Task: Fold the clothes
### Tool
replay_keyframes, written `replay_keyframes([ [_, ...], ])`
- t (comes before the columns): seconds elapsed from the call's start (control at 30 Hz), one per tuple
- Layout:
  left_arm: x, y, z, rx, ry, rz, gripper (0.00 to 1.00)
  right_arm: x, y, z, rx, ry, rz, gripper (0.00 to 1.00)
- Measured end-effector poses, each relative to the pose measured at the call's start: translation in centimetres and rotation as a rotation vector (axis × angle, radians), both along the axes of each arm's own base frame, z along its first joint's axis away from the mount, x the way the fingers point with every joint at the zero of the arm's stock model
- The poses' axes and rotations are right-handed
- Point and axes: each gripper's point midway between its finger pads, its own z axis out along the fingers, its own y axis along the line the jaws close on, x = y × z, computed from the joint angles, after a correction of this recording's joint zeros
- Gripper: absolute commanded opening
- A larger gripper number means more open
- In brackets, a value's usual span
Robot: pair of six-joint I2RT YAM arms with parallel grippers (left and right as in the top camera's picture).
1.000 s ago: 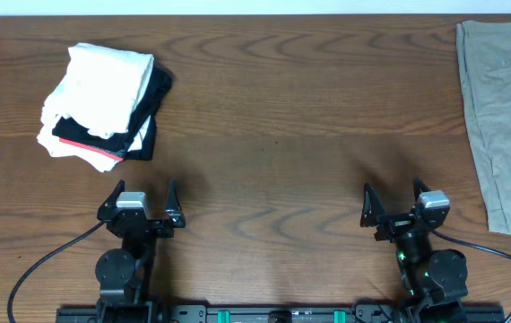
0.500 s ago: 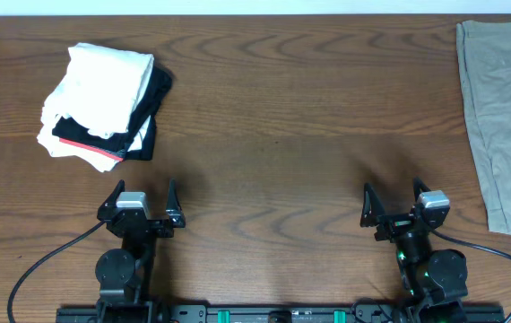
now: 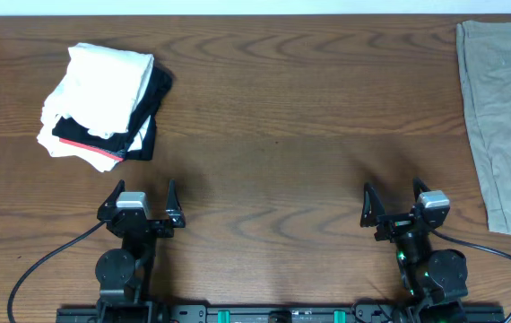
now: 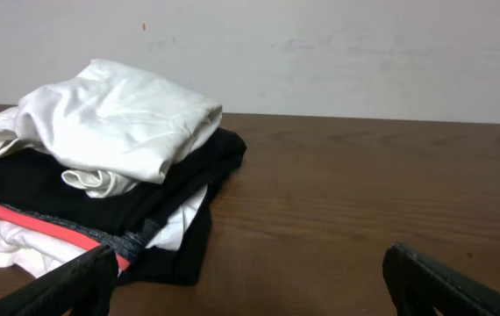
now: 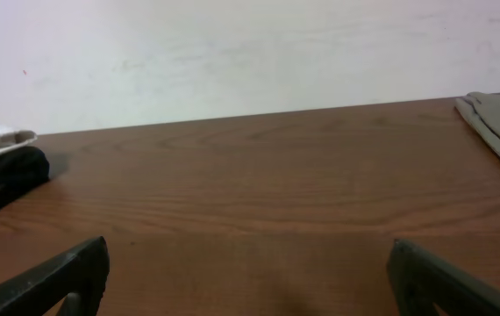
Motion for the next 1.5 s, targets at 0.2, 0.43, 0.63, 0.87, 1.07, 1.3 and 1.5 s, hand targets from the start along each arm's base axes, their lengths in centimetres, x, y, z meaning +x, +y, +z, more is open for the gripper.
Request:
replay_keyframes([
  [0.2, 0.0, 0.0, 0.0, 0.000, 0.000, 0.000, 0.98, 0.0, 0.0, 0.0, 0.000, 0.000, 0.000, 0.99],
  [0.43, 0.0, 0.0, 0.0, 0.000, 0.000, 0.000, 0.98, 0.0, 0.0, 0.0, 0.000, 0.000, 0.000, 0.99],
  [0.63, 0.0, 0.0, 0.0, 0.000, 0.000, 0.000, 0.98, 0.0, 0.0, 0.0, 0.000, 0.000, 0.000, 0.99],
  [0.87, 0.0, 0.0, 0.0, 0.000, 0.000, 0.000, 0.98, 0.0, 0.0, 0.0, 0.000, 0.000, 0.000, 0.99],
  [1.07, 0.0, 0.0, 0.0, -0.002, 0.000, 0.000, 0.98, 0.0, 0.0, 0.0, 0.000, 0.000, 0.000, 0.99],
  [1.3, -0.1, -1.0, 0.3, -0.030, -0.003, -0.056, 0.98, 0.0, 0.0, 0.0, 0.000, 0.000, 0.000, 0.99],
  [1.5, -0.5, -2.0, 1.5, -0.114, 0.007, -0.103, 0.98, 0.0, 0.0, 0.0, 0.000, 0.000, 0.000, 0.99],
])
